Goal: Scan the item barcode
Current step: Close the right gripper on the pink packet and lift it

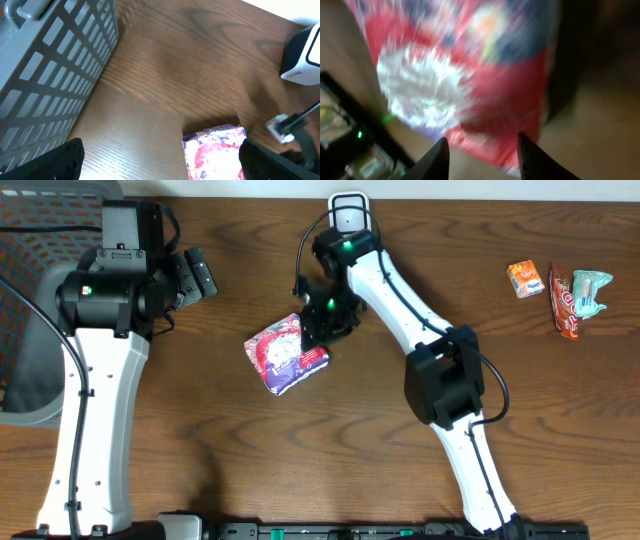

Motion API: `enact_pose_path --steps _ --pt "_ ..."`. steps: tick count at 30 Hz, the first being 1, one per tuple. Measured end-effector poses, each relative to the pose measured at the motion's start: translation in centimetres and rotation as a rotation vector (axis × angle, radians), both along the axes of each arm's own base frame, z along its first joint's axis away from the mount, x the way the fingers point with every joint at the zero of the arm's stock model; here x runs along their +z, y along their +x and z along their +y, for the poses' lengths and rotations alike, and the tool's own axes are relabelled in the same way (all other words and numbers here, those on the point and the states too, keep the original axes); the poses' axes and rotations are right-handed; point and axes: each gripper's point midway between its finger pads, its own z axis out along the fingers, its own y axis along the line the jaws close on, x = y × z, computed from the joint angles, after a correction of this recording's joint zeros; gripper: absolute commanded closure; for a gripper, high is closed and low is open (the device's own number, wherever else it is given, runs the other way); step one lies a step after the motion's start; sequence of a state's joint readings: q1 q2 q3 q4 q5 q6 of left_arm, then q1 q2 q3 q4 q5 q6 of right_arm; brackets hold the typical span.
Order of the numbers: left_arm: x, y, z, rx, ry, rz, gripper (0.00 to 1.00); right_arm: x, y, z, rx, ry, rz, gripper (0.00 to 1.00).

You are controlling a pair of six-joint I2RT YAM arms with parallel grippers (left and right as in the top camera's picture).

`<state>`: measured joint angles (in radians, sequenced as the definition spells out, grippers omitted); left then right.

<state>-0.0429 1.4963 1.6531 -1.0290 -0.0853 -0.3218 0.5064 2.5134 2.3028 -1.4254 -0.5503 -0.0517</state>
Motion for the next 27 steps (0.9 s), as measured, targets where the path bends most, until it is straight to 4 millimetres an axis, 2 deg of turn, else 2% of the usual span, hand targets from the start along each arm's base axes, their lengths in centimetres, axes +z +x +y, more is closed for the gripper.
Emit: enact_pose_path --steps 3,6,9,12,15,17,20,24,26,27 --pt "0.0 0.0 0.0 0.000 0.000 0.000 0.02 0.0 1.7 -0.7 -0.043 0.015 -0.028 0.50" --pt "0.0 0.0 0.0 0.000 0.000 0.000 0.02 0.0 2.9 -1.5 -0.076 0.029 -0.045 0.50" --pt "0.0 0.0 0.0 0.000 0.000 0.000 0.02 0.2 3.2 -1.4 -0.076 0.057 -0.046 0.49" --pt "0.0 0.0 0.0 0.000 0.000 0.000 0.02 0.4 2.7 -0.3 -0.050 0.102 -0.039 0.48" --pt "0.0 0.0 0.0 0.000 0.000 0.000 0.02 -0.6 2.1 0.9 -0.024 0.129 -0.042 0.48" --pt "0.0 0.0 0.0 0.000 0.000 0.000 0.02 -1.7 1.6 1.3 -0.016 0.132 -0.032 0.53" --pt "0.0 0.0 0.0 0.000 0.000 0.000 0.02 -3.5 0.6 1.6 -0.021 0.135 0.002 0.68" --pt "0.0 0.0 0.0 0.000 0.000 0.000 0.03 -3.8 -0.1 1.7 -0.036 0.166 0.048 0.79" --pt "0.0 0.0 0.0 0.000 0.000 0.000 0.02 -3.7 -0.2 1.7 -0.040 0.169 0.057 0.97" --pt "0.0 0.0 0.0 0.000 0.000 0.000 0.02 -3.6 -0.3 1.7 -0.044 0.169 0.067 0.99"
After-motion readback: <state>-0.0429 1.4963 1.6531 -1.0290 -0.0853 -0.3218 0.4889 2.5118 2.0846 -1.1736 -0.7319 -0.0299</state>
